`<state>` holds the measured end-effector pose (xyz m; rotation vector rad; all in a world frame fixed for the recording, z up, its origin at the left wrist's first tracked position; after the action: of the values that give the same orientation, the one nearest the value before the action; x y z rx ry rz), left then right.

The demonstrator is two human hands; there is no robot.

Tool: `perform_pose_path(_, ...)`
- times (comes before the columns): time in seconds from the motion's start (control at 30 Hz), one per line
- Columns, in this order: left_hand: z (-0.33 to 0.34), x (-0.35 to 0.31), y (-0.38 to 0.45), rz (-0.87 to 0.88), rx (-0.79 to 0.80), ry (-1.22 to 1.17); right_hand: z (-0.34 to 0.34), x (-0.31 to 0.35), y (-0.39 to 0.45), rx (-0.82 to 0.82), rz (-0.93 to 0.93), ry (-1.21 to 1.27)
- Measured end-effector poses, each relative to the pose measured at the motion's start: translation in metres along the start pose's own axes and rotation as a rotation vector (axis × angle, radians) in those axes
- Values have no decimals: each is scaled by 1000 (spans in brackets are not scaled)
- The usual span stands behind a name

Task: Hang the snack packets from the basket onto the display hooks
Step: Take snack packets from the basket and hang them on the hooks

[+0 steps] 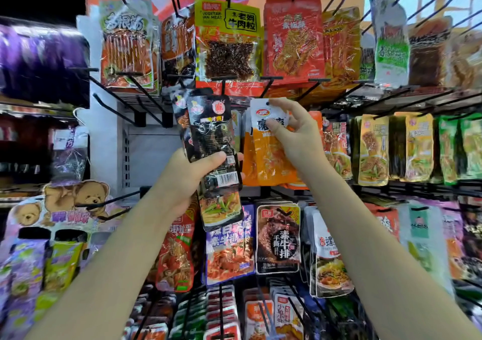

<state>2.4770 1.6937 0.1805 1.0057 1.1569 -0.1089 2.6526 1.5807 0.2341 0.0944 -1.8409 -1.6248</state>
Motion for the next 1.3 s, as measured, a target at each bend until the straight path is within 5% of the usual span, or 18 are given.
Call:
perform_pose_path(0.23, -7, 0, -2, 19, -147, -4, 3, 4, 2, 8, -5, -59)
perform_pose_path(0.67, -2, -3, -7, 55, -139, 3, 12, 1, 5, 110, 72, -339)
perform_pose_path(0.77, -4, -2, -5, 66, -143, 4, 6, 9, -3, -28, -34, -464)
perform_pose_path(0.87, -1, -3, -6, 101, -122, 19, -6, 30, -21, -182, -161, -351)
perform_pose_path(1.03, 21, 0, -4, 53, -44, 8, 12, 36, -41, 226, 103, -75)
perform_pose_path(1.3, 32, -4, 12, 106, -116, -33, -39, 28, -38, -14, 7, -96)
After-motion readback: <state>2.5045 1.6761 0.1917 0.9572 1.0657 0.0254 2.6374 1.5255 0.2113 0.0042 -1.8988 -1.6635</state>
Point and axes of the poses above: each hand's wrist, its own y-axis towards the middle knuckle, its own z-axis out of the palm, x = y × z, the point moved 4 cm from there along y, towards the middle knuckle, and after that the axes turned 4 degrees about -x, right-handed, at the moved point
